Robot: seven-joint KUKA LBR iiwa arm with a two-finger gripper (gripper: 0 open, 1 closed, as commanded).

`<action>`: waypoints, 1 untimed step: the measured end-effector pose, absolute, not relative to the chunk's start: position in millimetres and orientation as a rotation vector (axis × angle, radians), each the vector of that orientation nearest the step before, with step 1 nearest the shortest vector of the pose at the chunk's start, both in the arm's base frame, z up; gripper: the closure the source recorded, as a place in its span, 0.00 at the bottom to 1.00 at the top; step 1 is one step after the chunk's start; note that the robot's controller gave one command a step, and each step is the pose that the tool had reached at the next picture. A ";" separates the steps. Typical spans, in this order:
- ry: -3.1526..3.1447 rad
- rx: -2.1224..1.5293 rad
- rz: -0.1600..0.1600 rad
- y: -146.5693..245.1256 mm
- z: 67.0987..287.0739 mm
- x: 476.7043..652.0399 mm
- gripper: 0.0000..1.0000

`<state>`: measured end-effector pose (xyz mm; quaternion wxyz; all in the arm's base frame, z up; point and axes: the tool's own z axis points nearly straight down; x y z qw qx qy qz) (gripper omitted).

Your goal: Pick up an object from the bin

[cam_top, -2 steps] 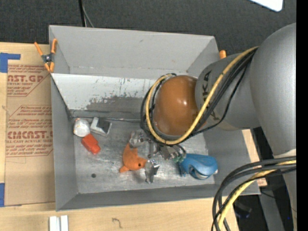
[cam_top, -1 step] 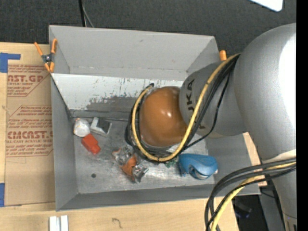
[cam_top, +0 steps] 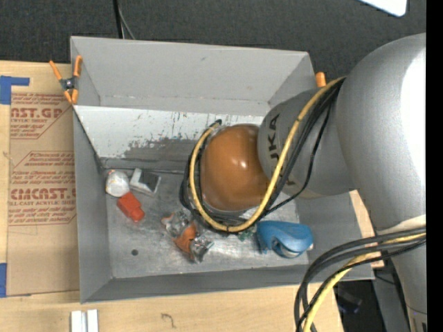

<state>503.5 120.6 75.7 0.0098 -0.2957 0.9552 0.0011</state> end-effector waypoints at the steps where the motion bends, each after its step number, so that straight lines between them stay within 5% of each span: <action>1: 2.980 -0.986 0.002 101.4 213.6 505.6 1.00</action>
Offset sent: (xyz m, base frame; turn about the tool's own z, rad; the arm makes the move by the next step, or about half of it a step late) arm 0.0000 0.0000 0.0000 0.0000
